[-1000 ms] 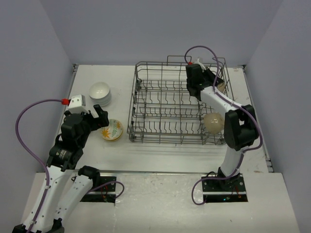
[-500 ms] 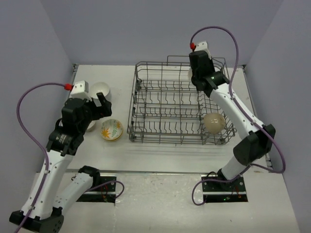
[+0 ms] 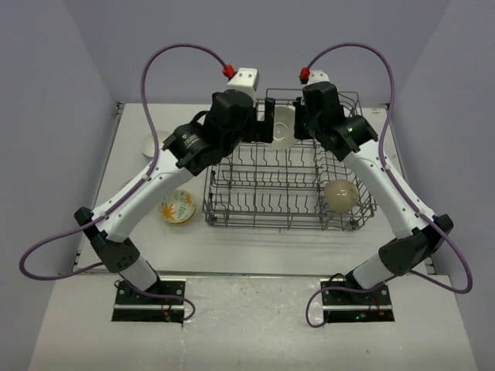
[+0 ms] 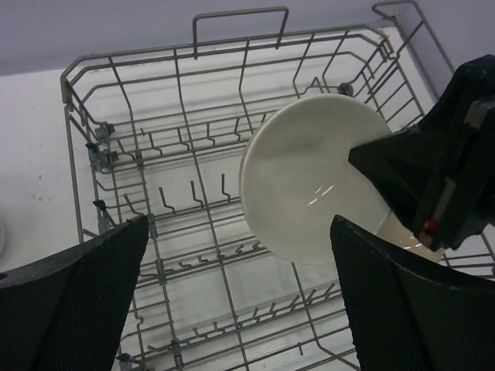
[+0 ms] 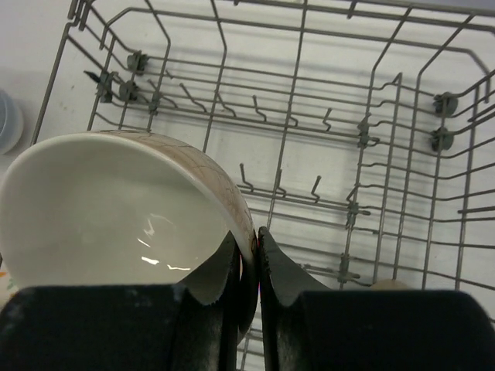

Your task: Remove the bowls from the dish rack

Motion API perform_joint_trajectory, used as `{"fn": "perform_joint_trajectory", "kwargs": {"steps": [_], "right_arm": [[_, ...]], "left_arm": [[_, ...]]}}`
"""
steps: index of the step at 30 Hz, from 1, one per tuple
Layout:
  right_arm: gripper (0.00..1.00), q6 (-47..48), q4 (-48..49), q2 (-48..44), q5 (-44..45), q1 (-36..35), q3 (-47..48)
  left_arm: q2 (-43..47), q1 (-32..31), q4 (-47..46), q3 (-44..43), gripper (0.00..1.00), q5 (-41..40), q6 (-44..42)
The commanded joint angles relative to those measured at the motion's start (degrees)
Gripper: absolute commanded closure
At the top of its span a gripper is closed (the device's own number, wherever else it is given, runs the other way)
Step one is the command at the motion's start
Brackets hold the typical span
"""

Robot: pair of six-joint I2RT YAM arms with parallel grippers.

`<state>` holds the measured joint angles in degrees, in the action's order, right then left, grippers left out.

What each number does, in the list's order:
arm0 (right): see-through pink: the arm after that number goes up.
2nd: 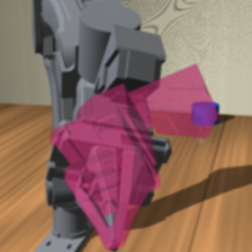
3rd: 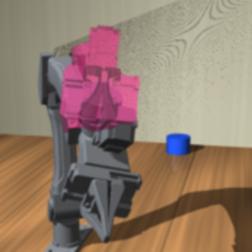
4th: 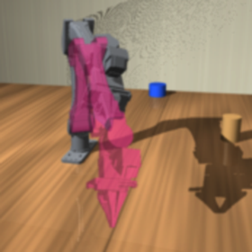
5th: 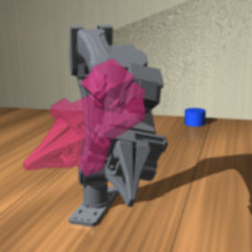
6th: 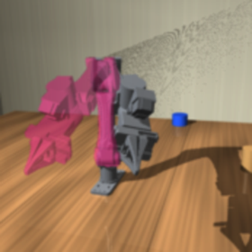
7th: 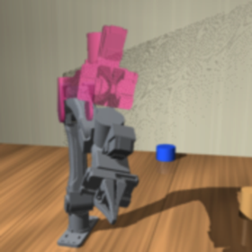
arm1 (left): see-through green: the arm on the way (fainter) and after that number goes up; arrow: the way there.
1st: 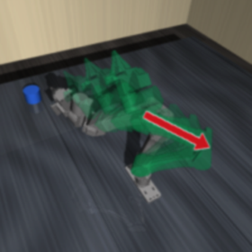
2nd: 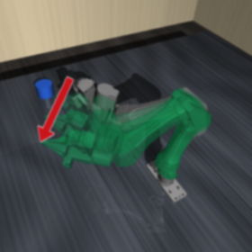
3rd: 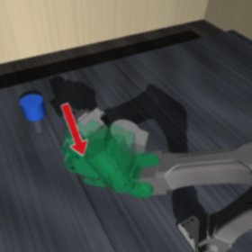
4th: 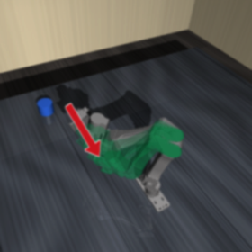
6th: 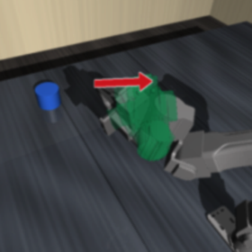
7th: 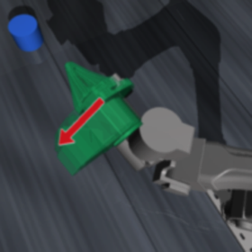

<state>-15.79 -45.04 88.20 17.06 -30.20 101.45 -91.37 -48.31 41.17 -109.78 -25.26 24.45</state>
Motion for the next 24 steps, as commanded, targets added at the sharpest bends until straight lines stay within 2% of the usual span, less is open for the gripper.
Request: {"fn": "perform_joint_trajectory", "kwargs": {"steps": [1, 7, 8, 10, 11, 12, 19, 20, 21, 24], "right_arm": [[1.0, -4.69, 2.58, -2.33, -3.43, -1.01, 1.13], [1.0, -6.18, 5.57, -6.28, -7.3, -1.36, -3.61], [1.0, -6.44, 6.1, -6.64, -7.56, -1.44, -4.06], [1.0, -7.06, 6.89, -7.17, -6.86, -1.45, -5.64], [1.0, -7.23, 7.24, -7.52, -6.86, -1.45, -6.08], [1.0, -7.24, 7.24, -7.52, -6.86, -1.62, -6.17], [1.0, -8.03, 9.09, -8.4, -8.09, -1.97, -7.05], [1.0, -8.2, 9.61, -8.49, -8.18, -1.97, -7.23], [1.0, -8.12, 9.7, -8.4, -8.18, -1.97, -7.32], [1.0, -7.85, 9.97, -8.57, -7.83, -1.97, -7.75]], "left_arm": [[-3.1, -1.34, 8.14, -5.18, 0.02, -9.98, 0.6], [-8.29, -1.43, 11.82, -8.34, 0.22, -12.01, 1.74], [-8.56, -1.34, 11.74, -8.35, 0.36, -11.92, 1.83], [-9.26, -1.34, 12.26, -8.44, 0.48, -12.97, 2.01], [-9.7, -1.34, 12.62, -8.61, 0.63, -13.59, 2.36], [-9.88, -1.34, 13.14, -8.61, 0.67, -14.46, 2.45], [-11.46, -1.26, 13.41, -9.23, 0.67, -14.91, 2.18], [-11.81, -1.08, 13.59, -9.4, 0.93, -15.0, 2.27], [-12.16, -0.99, 14.72, -10.19, 1.0, -15.61, 2.71], [-11.9, -0.03, 15.26, -10.02, 1.0, -16.66, 3.68]]}}
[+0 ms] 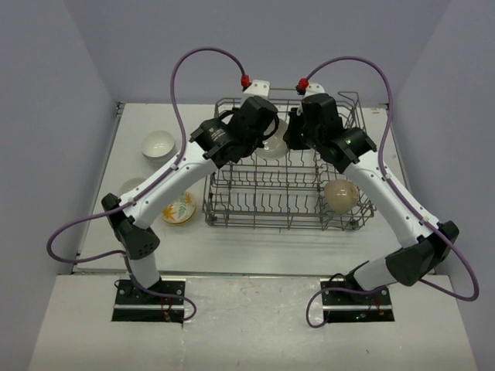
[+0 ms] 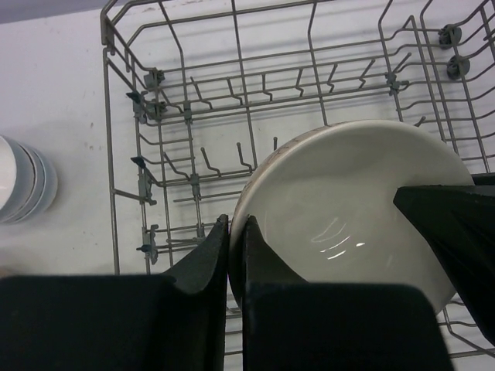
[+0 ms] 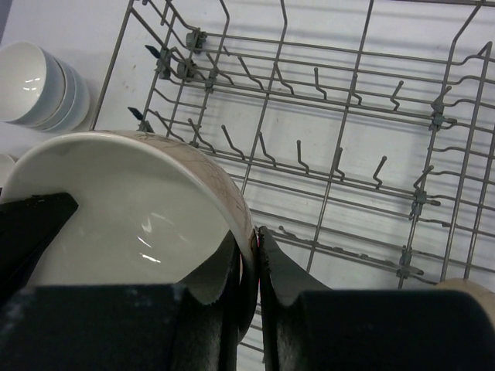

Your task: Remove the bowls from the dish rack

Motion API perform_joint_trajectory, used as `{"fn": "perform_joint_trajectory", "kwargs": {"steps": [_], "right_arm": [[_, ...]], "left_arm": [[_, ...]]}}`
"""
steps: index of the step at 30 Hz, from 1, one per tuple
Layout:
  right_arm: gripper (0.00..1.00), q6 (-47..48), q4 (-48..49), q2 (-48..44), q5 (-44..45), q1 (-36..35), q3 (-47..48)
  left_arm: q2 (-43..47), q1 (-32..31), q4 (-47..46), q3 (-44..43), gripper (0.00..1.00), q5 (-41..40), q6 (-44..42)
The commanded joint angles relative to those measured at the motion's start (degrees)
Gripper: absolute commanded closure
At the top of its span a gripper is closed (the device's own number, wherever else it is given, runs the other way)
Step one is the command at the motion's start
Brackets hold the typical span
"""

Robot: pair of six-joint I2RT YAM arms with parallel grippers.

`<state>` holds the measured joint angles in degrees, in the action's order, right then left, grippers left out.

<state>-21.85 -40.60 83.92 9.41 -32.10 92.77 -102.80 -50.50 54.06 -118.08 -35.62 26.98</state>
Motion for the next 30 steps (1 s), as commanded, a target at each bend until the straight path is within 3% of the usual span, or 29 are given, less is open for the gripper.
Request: {"fn": "perform_joint_trajectory", "kwargs": {"steps": [1, 3, 4, 5, 6, 9, 10, 15, 19, 24, 30], "right_arm": [[1.0, -1.8, 5.88, -4.46, -0.44, 0.02, 0.57], [1.0, -1.8, 7.02, -4.82, -0.71, 0.02, -0.22], [0.95, -1.88, 7.37, -4.99, -1.06, 0.1, -0.4], [0.58, -2.15, 7.64, -4.73, -1.76, 0.45, -0.31], [0.46, -2.24, 7.73, -4.73, -2.02, 0.63, -0.22], [0.25, -2.15, 7.64, -4.81, -2.91, 1.33, -0.4], [0.02, -2.15, 7.64, -5.25, -2.56, 1.51, -0.83], [0.01, -1.18, 8.43, -10.96, -2.03, 3.88, -8.2], [0.01, -0.92, 12.55, -18.78, -3.42, 5.46, -17.69], [0.01, -1.71, 17.13, -27.56, -9.58, 7.75, -28.6], [0.01, 1.02, 17.66, -30.83, -14.51, 8.19, -32.12]], "left_arm": [[-0.03, 2.68, 2.1, -1.19, 1.0, -6.31, 1.75], [1.9, 4.7, 0.88, 0.21, 1.0, -6.22, 2.54], [2.95, 6.1, 0.17, 2.4, 1.0, -6.05, 3.16], [5.74, 6.81, -2.01, 3.81, 1.0, -5.87, 3.6], [7.34, 7.43, -3.34, 5.39, 1.0, -5.78, 3.6], [13.23, 13.47, -4.41, 11.01, 1.0, -5.16, 6.31], [16.29, 15.41, -4.23, 12.25, 1.0, -5.17, 7.2], [29.22, 30.26, -4.67, 25.77, 1.0, -4.28, 12.3], [41.0, 47.83, -9.31, 40.62, 1.0, 0.62, 12.14], [43.04, 70.41, -18.72, 55.04, 1.0, 24.95, 8.44], [43.13, 72.38, -24.26, 62.08, 1.0, 31.74, 9.4]]}}
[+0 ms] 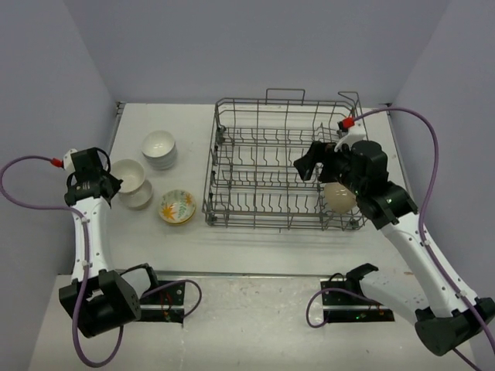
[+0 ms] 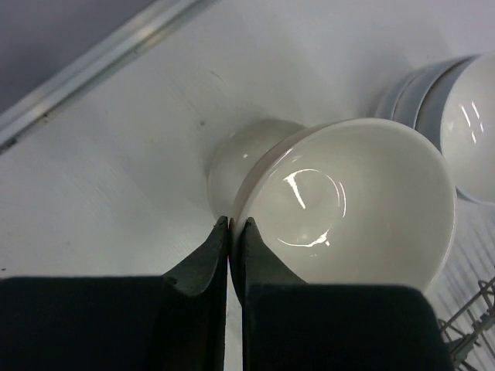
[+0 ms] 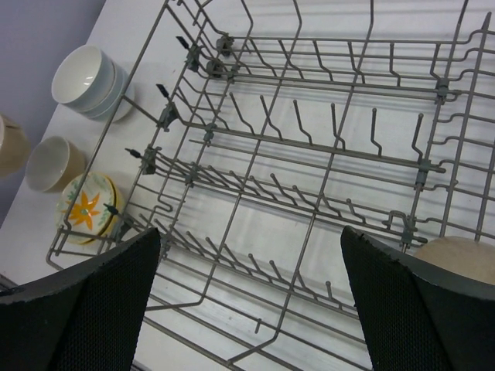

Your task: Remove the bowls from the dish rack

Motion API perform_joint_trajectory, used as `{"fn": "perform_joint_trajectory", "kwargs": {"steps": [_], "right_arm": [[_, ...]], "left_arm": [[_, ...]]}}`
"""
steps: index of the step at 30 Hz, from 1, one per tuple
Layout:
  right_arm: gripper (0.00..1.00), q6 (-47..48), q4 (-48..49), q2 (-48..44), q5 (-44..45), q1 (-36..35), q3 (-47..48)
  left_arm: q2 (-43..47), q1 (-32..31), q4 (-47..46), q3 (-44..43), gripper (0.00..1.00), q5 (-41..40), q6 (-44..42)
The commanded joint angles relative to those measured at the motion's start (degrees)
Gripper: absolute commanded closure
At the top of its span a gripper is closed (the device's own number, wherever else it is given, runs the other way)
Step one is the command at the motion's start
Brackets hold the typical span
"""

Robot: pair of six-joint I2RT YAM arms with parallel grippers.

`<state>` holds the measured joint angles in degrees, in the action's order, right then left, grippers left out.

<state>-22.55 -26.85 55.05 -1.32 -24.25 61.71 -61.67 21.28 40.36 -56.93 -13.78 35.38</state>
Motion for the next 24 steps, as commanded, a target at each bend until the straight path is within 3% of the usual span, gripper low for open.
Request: {"fn": "perform_joint_trajectory", "kwargs": {"steps": [1, 5, 18, 24], "right_arm": [[0.01, 2.06, 4.43, -2.4, -4.21, 0.43, -1.59], [0.01, 2.68, 5.4, -3.98, -5.97, 0.52, -3.18], [0.01, 2.95, 6.28, -4.25, -6.85, 0.52, -4.06], [0.01, 3.21, 6.28, -4.07, -6.59, 0.52, -4.23]], "left_arm": [[1.03, 1.22, -11.26, 3.03, 1.0, 10.78, 1.1], [-1.17, 3.5, -15.12, 7.17, 1.0, 15.08, 2.15], [-4.86, 6.23, -15.83, 8.84, 1.0, 10.79, 2.15], [-7.67, 6.15, -17.59, 9.64, 1.0, 13.43, 1.8]]}}
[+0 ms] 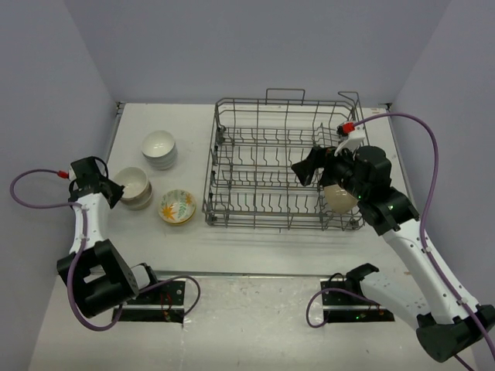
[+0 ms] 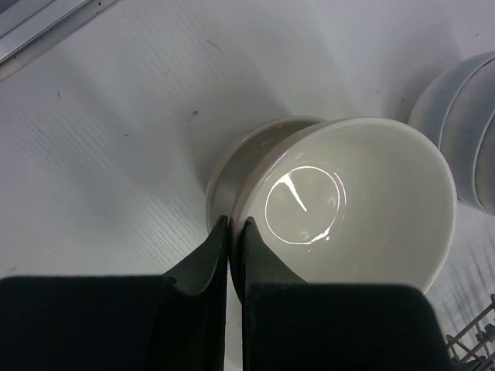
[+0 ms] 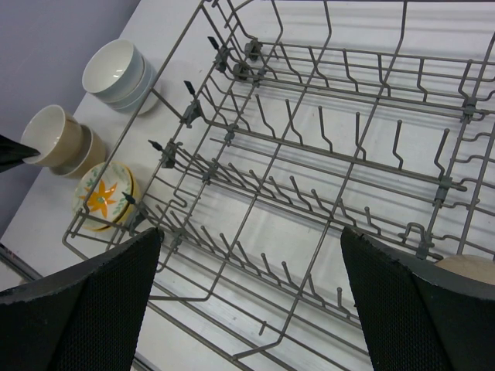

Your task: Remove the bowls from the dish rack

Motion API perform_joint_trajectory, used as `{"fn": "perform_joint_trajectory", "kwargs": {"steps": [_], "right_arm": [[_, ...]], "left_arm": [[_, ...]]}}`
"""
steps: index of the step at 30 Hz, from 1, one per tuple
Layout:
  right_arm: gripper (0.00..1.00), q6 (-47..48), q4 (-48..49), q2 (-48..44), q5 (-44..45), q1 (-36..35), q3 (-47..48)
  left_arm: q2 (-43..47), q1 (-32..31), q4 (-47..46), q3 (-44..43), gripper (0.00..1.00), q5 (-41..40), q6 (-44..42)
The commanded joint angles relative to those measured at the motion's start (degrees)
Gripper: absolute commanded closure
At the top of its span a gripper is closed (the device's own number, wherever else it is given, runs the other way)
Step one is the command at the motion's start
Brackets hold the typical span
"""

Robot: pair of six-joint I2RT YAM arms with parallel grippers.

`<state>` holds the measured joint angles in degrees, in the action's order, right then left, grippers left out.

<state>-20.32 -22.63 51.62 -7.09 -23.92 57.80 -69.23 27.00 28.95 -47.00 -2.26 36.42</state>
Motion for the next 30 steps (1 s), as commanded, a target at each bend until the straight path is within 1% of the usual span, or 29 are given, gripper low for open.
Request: {"fn": "perform_joint_trajectory", "kwargs": {"steps": [1, 5, 13, 14, 15, 19, 21, 22, 25, 26, 27, 28, 30], "right_arm": [[0.01, 1.07, 2.15, -0.64, -0.9, 0.19, -0.32], [0.01, 0.98, 2.51, -0.55, -1.17, 0.19, -0.58], [0.01, 1.07, 2.86, -0.9, -1.43, 0.19, -0.85], [0.01, 1.07, 2.86, -0.9, -1.43, 0.19, -0.93], [0.01, 1.07, 2.86, -0.99, -1.26, 0.19, -0.94], [0.01, 1.16, 2.94, -1.08, -1.08, 0.19, -1.02], [0.01, 1.16, 2.95, -1.25, -1.17, 0.19, -1.02], [0.01, 1.16, 2.95, -1.25, -1.17, 0.19, -1.11], [0.01, 1.24, 3.03, -1.43, -1.08, 0.19, -1.2], [0.01, 1.24, 2.95, -1.43, -0.99, 0.1, -1.2], [0.01, 1.24, 3.03, -1.43, -0.99, 0.19, -1.2], [0.01, 1.24, 3.03, -1.43, -0.99, 0.19, -1.2], [0.01, 1.24, 3.03, -1.34, -0.91, 0.19, -1.2]], "left_arm": [[-0.11, 0.42, -6.36, -0.02, 1.0, 1.82, 0.75], [-0.55, 0.42, -6.19, 0.51, 1.0, 0.6, 0.67], [-2.05, 0.42, -7.24, 1.91, 1.0, 0.68, 0.67], [-2.05, 0.42, -7.33, 2.35, 0.95, 0.68, 0.58], [-2.05, 0.42, -7.42, 2.53, 0.94, 0.59, 0.58], [-2.4, 0.42, -6.89, 2.44, 0.93, 0.07, 0.31], [-2.31, 0.42, -6.54, 2.27, 0.79, 0.06, 0.14], [-2.22, 0.42, -6.45, 2.27, 0.75, 0.06, 0.14], [-1.26, 0.42, -6.36, 2.44, 0.65, -0.02, 0.05], [-0.47, 0.42, -6.27, 2.44, 0.59, 0.06, -0.04], [-0.03, 0.42, -6.19, 2.44, 0.56, 0.06, -0.12], [0.32, 0.42, -5.92, 2.27, 0.5, 0.15, -0.21], [1.11, 0.42, -5.4, 1.74, 0.43, 0.41, -0.48]]}}
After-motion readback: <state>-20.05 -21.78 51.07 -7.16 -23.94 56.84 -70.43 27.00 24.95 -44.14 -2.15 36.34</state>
